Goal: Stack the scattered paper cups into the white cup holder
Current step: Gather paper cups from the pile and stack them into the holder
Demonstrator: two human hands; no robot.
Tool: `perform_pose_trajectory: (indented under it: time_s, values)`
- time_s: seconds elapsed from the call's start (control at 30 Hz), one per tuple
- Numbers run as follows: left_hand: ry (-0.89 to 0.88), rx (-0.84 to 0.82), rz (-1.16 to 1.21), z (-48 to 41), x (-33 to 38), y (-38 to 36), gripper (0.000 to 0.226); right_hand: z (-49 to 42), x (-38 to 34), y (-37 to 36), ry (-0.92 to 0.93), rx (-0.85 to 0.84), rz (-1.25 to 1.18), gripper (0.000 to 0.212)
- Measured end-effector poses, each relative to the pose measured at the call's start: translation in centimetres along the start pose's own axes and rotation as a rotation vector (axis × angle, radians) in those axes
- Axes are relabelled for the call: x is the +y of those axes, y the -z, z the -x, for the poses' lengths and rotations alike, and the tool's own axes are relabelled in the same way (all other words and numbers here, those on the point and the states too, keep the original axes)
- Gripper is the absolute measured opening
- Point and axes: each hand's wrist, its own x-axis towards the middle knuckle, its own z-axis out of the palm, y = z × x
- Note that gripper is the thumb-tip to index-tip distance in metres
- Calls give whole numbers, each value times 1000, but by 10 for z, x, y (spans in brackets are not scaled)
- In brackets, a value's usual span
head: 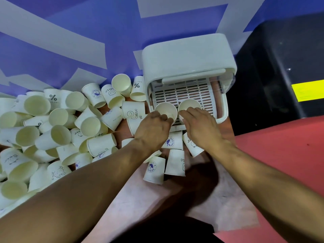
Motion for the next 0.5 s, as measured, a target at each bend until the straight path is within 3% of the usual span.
perform_pose_trajectory:
  time_s: [0.13,0.23,0.33,0.4,0.5]
  values:
    - [18,94,129,1,-4,-8,34,0,-3,1,-4,-6,-10,27]
    - [30,321,249,19,-7,-16,32,9,-14,8,-21,138,-59,24]
    - [30,416,350,57,-3,-24,28,34,-36,11,-20,214,-127,24]
    - [21,362,302,88,1,-40,27,59,-53,5,18,129,-103,24]
    - [-15,97,326,125,5,-74,37,95,-74,-8,49,-85,-41,35]
